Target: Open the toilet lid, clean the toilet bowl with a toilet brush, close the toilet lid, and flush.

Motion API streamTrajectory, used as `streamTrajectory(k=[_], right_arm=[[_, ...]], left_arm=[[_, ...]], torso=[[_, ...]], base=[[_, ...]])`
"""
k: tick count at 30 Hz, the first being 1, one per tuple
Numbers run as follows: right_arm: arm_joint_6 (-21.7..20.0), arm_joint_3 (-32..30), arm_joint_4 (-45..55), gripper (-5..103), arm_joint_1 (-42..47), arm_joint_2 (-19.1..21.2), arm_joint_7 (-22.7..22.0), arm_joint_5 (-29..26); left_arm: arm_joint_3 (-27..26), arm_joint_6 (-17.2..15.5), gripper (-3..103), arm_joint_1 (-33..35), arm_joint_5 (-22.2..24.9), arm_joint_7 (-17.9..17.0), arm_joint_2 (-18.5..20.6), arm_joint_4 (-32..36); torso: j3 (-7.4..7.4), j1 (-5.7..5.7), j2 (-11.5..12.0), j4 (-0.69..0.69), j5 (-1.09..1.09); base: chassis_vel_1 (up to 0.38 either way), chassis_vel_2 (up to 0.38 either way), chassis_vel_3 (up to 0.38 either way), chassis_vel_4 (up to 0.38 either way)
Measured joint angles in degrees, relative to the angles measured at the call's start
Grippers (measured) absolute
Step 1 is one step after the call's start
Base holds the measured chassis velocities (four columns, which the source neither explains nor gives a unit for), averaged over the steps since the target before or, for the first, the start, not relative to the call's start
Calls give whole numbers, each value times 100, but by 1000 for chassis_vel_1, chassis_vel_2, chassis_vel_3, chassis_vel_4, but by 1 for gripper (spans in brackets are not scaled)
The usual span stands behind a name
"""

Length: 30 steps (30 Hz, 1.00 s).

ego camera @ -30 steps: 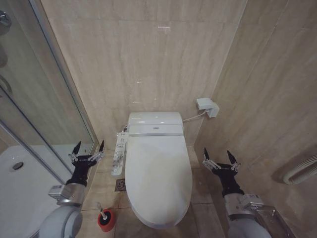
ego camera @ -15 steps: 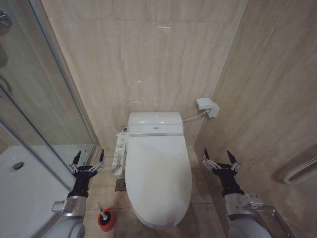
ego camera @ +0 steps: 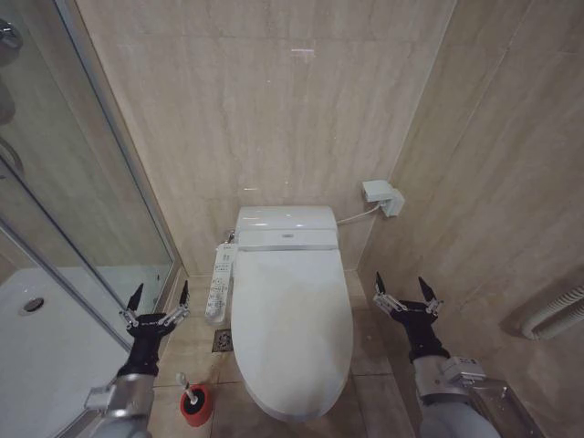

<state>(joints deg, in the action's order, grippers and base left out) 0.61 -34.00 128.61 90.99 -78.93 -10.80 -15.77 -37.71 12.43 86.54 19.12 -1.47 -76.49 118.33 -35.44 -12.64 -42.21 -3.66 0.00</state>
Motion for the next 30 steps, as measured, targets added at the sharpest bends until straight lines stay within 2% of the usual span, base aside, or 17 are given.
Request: streamTrajectory(k=[2,6,11,16,24,30], right_arm=[[0,0,0,100,0,0,0,0],[0,0,0,100,0,0,0,0],[0,0,0,100,0,0,0,0],[0,0,0,100,0,0,0,0],[0,0,0,100,0,0,0,0],[0,0,0,100,0,0,0,0]], left_arm=[[0,-126,100,-194,207,-72,73,-109],[15,-208,100,-332,296,-97,94,-174],[77,-311,100,-235,283,-87,0,-158],[41,-480,100,-151,287,110,-42,-131],[-3,-770,100,-171,334,47,-94,-76],[-12,-777,100,-185,275,-6,-99,-105]], torso=[[0,0,0,-1,0],[0,0,0,-1,0],[0,0,0,1,0],[0,0,0,1,0],[0,0,0,0,0],[0,0,0,0,0]], base=[[0,0,0,0],[0,0,0,0],[0,0,0,0],[0,0,0,0],[0,0,0,0],[0,0,0,0]])
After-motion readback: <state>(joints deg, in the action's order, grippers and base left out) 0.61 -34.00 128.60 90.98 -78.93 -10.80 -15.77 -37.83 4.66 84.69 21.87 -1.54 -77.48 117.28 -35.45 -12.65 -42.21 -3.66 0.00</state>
